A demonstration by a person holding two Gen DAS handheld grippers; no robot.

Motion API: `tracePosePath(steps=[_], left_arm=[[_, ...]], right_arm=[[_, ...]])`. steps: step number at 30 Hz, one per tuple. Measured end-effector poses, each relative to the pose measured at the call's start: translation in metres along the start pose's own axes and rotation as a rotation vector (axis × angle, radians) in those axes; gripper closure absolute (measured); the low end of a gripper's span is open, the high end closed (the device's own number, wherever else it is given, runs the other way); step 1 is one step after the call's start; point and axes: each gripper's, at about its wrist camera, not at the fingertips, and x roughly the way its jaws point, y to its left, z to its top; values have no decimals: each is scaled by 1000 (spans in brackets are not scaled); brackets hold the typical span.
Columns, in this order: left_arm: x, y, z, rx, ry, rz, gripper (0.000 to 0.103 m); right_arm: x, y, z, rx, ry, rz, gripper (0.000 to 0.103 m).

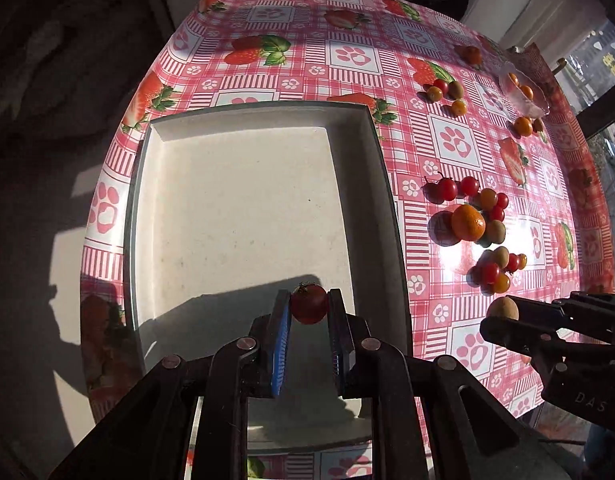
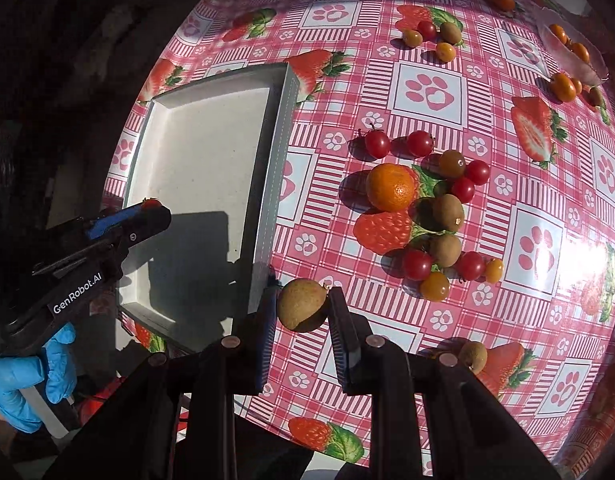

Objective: Organize fruits
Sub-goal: 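Carry the red cherry tomato and kiwi over the white tray with both grippers, then open the left gripper to drop the tomato while the right gripper drops the kiwi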

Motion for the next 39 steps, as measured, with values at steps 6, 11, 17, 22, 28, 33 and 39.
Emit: tracePosePath(steps=[6,11,17,22,28,33,39], left_arm=[[7,38,-12,-79,15,23,84],[21,53,7,-101,-3,43,84],[45,63,36,-94,-16,66,84],[56,65,44,-74,-7,75,83],[66,69,45,-72,28,92,79],[61,68,41,-65,-17,140,27],[59,68,38,-55,7,133,27]], right_arm=[[25,46,13,-102,51,34,75],[45,58,42,-100,67,33,75],[71,65,90,-91,63,1,75],[88,60,111,-48,80,-21,75],[100,57,112,-51,104,-53,74],[104,62,115,-63,104,-62,69],[96,71,121,-59,82,-15,27]])
